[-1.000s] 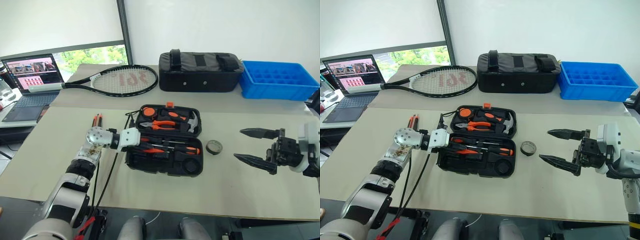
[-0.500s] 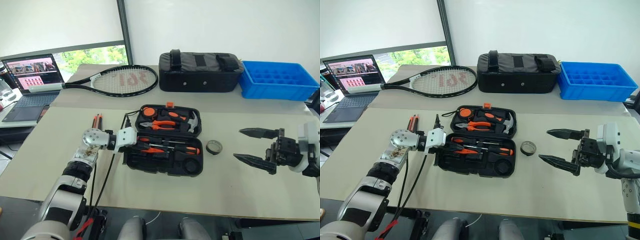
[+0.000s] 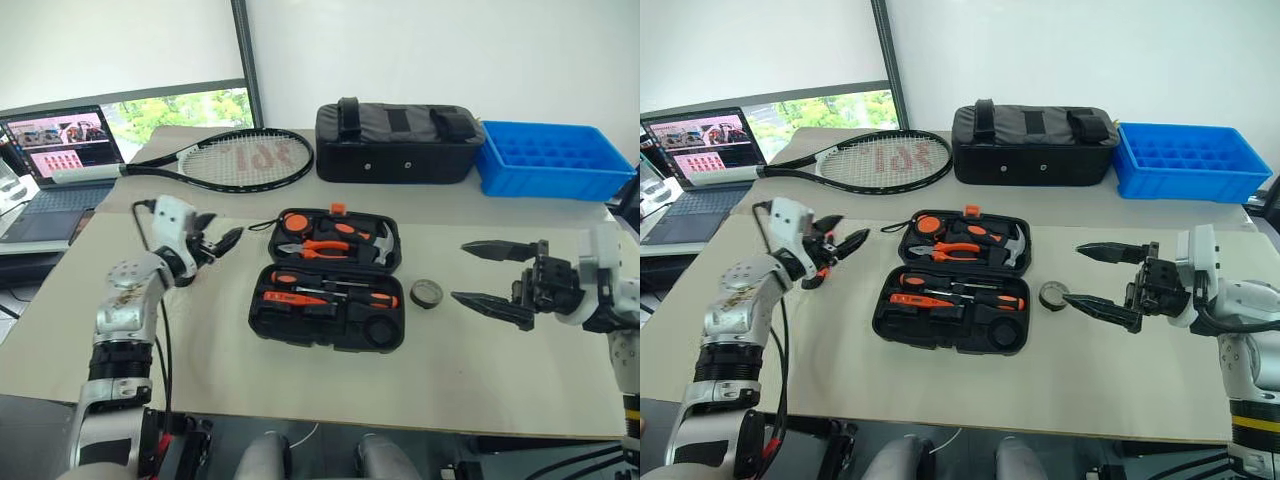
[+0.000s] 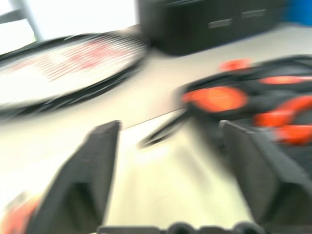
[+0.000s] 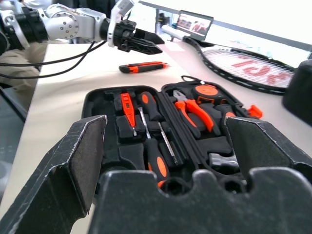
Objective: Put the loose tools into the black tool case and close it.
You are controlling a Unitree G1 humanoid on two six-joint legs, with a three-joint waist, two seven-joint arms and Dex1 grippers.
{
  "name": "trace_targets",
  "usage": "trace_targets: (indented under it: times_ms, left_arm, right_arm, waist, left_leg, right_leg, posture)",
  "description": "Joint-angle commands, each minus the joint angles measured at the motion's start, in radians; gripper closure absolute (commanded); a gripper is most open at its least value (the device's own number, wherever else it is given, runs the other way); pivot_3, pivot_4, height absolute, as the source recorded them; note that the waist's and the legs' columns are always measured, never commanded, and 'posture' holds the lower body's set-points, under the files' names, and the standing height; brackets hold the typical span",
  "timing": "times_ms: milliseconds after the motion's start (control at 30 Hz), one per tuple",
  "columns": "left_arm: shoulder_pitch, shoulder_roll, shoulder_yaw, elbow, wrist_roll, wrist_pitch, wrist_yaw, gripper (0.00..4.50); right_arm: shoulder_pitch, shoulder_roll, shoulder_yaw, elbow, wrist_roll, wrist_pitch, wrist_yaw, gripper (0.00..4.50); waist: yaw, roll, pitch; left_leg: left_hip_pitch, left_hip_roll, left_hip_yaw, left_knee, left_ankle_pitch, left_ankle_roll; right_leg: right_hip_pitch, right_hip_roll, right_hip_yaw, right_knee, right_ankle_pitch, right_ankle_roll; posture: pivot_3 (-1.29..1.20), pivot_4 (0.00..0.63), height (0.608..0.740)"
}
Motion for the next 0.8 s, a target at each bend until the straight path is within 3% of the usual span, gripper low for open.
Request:
trace_targets:
  times_ms: [33,333,633,733,800]
  left_arm:
    - [0.014,0.015,-0.011,-0.056,0.032,0.13,0.089,0.05]
    - [0.02,0.015,-0.012,0.017,0.114,0.205,0.275,0.05]
    - [-0.005,0.001,-0.026,0.093,0.086,0.3,0.231,0.05]
    - [-0.011,-0.01,-0.006,0.105,0.078,0.316,0.25,0.74]
    - [-0.009,-0.013,0.002,0.11,0.077,0.32,0.269,1.57]
  right_arm:
    - [-0.046,-0.007,0.01,0.017,-0.003,-0.024,0.025,0.0]
    - [-0.101,-0.011,0.04,0.07,-0.016,-0.031,0.066,0.0]
    - [-0.113,-0.003,0.043,0.082,-0.026,-0.04,0.076,0.0]
    - [-0.106,0.0,0.039,0.079,-0.026,-0.042,0.075,0.0]
    - [-0.098,0.002,0.038,0.073,-0.025,-0.044,0.073,0.0]
  waist:
    - [0.003,0.0,0.0]
    - [0.008,0.0,0.0]
    - [0.006,0.001,-0.001]
    - [0.006,0.002,-0.001]
    - [0.006,0.002,-0.001]
  left_leg:
    - [0.0,0.0,0.0,0.0,0.0,0.0]
    - [0.0,0.0,0.0,-0.001,0.0,0.0]
    - [0.001,-0.001,0.0,-0.001,0.0,0.0]
    - [0.001,-0.001,0.0,-0.001,0.0,0.0]
    - [0.001,-0.001,0.001,-0.001,0.0,0.0]
  right_leg:
    - [0.0,0.0,0.0,0.0,0.0,0.0]
    - [0.0,0.0,0.0,0.0,0.0,0.0]
    - [0.0,0.0,0.0,0.0,0.0,0.0]
    - [0.0,-0.001,0.0,0.0,0.0,0.0]
    - [0.0,-0.001,0.0,0.0,0.0,0.0]
  posture:
    - [0.0,0.15,0.708]
    - [0.0,0.15,0.708]
    - [0.0,0.15,0.708]
    - [0.0,0.15,0.708]
    - [0.0,0.15,0.708]
